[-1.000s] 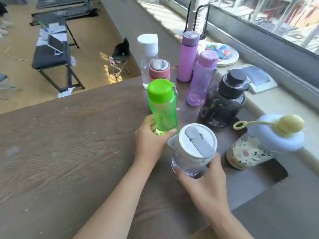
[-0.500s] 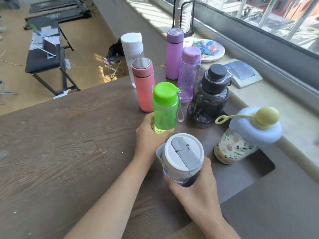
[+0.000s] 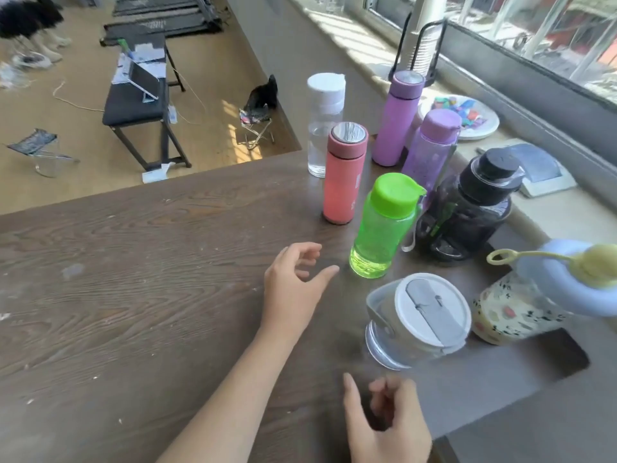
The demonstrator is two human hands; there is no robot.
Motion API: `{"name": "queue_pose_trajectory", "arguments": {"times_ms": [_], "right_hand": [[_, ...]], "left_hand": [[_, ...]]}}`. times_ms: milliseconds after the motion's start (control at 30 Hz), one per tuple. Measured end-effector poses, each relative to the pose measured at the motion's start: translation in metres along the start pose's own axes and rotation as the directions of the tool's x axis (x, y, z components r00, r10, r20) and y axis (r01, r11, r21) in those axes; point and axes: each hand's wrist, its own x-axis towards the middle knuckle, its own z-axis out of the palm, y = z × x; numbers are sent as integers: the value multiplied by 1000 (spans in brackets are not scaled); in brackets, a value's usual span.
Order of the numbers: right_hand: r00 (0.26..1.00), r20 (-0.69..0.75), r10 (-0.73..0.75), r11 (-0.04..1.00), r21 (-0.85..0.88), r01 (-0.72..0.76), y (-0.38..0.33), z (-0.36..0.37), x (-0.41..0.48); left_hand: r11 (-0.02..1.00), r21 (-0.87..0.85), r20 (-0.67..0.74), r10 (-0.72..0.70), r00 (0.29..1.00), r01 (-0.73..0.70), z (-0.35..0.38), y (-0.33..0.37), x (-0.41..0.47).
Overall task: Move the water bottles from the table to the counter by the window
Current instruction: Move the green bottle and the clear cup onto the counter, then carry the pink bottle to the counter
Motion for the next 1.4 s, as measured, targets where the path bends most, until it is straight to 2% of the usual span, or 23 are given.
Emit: {"name": "queue_pose_trajectory", "arguments": {"times_ms": [100,200,300,433,667,900,1033,1133,1233,1333,1400], "right_hand": [[983,168,-70,997,39,64,-13,32,-6],[929,352,-116,992,88,91,-35,64,-2],[848,507,-155,986,126,105,-61,99,-4],[704,658,-267,964,179,198,-102,160,-18],[489,790,-370,918,230,323,-180,308,-80],[340,858,-385,891,249,381,-262,454,-152],[303,880,-365,886,229,402,-301,526,-181],[265,898,-352,882,223,416,-324,572,-195],[187,931,-315,887,218,407,-338,609,-203],[107,950,-292,898,233,374,-336,627,-204],[90,951,-295,903,247,352,-332,632,-203]], "left_hand": [[999,19,-40,-35,999,35,-34,-11,3],[995,29,-78,-88,993,90,-75,-23,7],[988,10,-151,-151,977,155,-127,-37,7],[983,-41,-256,-182,949,178,-207,-61,8],[963,-115,-518,-269,812,245,-375,-134,2],[928,-137,-634,-352,689,348,-520,-191,27],[917,-87,-687,-338,644,388,-585,-219,61],[909,-85,-651,-360,668,407,-623,-234,84],[922,-134,-545,-374,750,363,-648,-245,104],[928,-192,-469,-371,802,318,-659,-259,115],[927,-228,-450,-371,812,298,-663,-266,114]]}}
